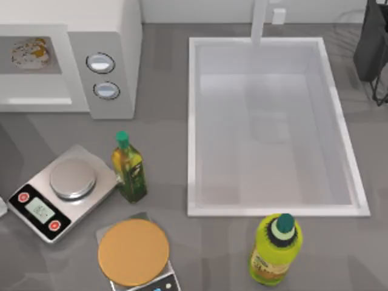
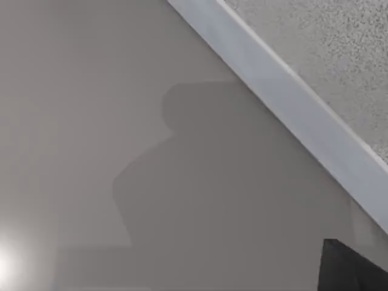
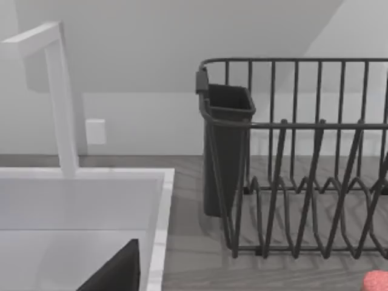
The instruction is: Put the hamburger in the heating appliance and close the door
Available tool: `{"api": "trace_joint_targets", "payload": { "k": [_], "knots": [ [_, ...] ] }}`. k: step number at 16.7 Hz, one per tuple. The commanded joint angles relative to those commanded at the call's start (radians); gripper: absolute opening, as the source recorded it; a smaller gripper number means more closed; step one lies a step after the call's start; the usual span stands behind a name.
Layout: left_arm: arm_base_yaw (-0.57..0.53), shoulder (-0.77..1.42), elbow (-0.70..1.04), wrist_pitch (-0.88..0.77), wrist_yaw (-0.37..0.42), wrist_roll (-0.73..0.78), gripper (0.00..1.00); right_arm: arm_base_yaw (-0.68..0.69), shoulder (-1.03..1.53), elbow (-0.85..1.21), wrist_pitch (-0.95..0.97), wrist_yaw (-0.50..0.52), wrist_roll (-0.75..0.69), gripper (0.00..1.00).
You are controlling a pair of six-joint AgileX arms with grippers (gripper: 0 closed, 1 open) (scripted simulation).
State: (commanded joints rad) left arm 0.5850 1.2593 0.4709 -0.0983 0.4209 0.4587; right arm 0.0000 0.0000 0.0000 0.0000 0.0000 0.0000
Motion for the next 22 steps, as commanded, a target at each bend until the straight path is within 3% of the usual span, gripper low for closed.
{"api": "trace_joint_targets", "payload": {
  "k": [5, 7, 16, 22],
  "knots": [
    [-0.001, -0.001, -0.003, -0.001, -0.002, -0.006, 0.0, 0.0, 0.0, 0.0, 0.0, 0.0, 0.0, 1.0],
    [-0.034, -0.024, -0.018, 0.002, -0.038, -0.042, 0.0, 0.0, 0.0, 0.0, 0.0, 0.0, 0.0, 1.0],
    [-0.476, -0.181, -0.111, 0.016, -0.317, -0.364, 0.0, 0.0, 0.0, 0.0, 0.0, 0.0, 0.0, 1.0],
    [-0.506, -0.203, -0.126, 0.019, -0.343, -0.395, 0.0, 0.0, 0.0, 0.0, 0.0, 0.0, 0.0, 1.0]
  ]
}}
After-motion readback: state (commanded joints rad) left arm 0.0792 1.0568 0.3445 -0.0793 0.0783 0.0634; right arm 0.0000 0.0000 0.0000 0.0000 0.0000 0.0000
